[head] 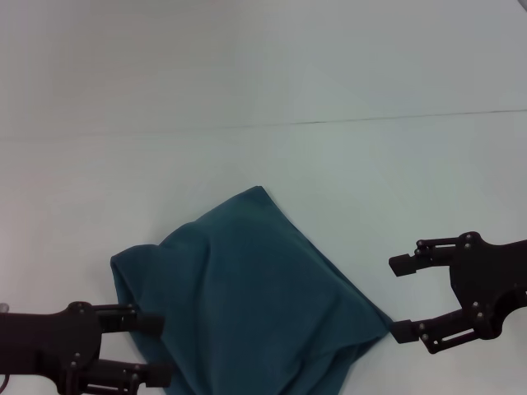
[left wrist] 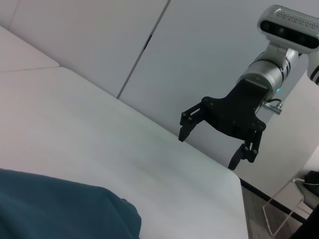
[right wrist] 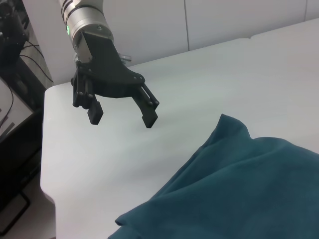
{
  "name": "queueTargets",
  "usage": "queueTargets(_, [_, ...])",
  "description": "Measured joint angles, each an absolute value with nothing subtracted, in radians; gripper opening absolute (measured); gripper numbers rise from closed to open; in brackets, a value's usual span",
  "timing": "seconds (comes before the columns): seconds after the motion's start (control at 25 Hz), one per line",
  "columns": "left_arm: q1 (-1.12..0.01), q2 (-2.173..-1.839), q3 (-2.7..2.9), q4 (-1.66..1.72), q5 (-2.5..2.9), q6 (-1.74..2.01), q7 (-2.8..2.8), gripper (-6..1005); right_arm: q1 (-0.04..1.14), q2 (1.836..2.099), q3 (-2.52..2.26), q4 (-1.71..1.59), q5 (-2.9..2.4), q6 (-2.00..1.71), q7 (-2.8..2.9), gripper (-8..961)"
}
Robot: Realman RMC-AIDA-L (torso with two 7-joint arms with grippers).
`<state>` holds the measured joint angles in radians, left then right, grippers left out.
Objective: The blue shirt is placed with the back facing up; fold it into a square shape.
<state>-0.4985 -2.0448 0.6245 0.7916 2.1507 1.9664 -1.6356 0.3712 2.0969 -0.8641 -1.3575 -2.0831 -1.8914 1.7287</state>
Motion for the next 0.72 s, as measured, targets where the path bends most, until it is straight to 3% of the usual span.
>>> queueTargets(0.72, [-0.498, -2.045, 0.626, 0.787, 2.151, 1.954, -1.632, 812, 0.38, 2.097, -0.865, -1.351, -2.081, -1.89, 1.72, 919])
